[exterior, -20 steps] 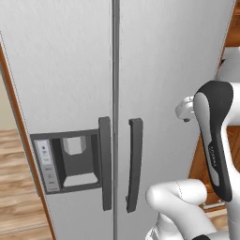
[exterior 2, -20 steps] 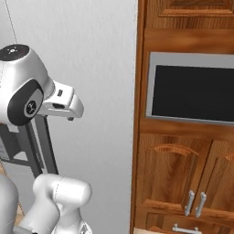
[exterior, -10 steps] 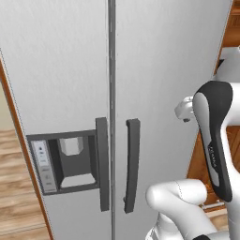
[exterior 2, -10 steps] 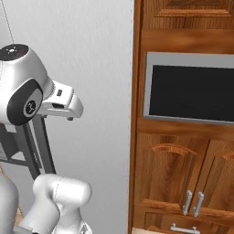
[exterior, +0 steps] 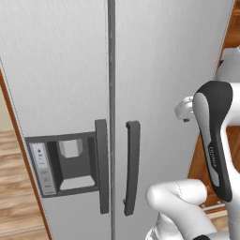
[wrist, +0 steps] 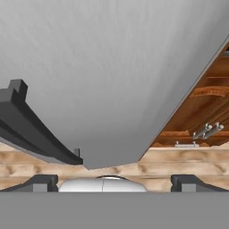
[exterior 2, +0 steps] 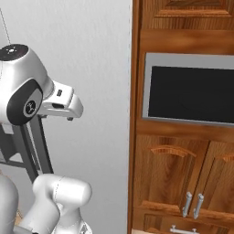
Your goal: Open the freezer door, pick up the ice cube tray from the freezer, and place it on the dining counter.
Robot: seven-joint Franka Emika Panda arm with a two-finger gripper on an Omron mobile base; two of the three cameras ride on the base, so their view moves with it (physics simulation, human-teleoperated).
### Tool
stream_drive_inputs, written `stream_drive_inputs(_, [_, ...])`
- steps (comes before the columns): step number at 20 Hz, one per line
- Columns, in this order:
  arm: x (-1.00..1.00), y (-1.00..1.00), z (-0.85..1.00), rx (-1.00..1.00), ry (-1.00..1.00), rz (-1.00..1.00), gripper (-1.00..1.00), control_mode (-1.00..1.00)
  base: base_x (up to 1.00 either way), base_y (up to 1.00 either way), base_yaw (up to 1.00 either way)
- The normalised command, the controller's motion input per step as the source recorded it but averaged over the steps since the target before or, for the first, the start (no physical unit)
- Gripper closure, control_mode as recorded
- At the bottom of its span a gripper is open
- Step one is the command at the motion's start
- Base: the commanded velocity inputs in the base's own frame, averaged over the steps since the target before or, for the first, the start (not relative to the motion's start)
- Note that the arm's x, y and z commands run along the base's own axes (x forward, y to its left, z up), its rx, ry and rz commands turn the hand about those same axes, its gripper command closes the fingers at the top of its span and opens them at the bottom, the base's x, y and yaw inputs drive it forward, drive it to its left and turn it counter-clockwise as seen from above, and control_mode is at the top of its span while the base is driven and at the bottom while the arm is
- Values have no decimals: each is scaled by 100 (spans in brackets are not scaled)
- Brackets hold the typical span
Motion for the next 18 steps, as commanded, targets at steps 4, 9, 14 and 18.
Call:
stream_drive_inputs(4, [0, 0, 0, 0, 0, 0, -100, 100, 29, -5, 0])
stream_drive_inputs(9, [-11, 16, 0, -1, -1, 0, -100, -100, 1, 0, 0])
stream_drive_inputs(14, [-16, 94, 0, -10, -4, 0, -100, -100, 0, 0, 0])
stream_drive_inputs(18, [0, 100, -1, -12, -5, 0, -100, -100, 0, 0, 0])
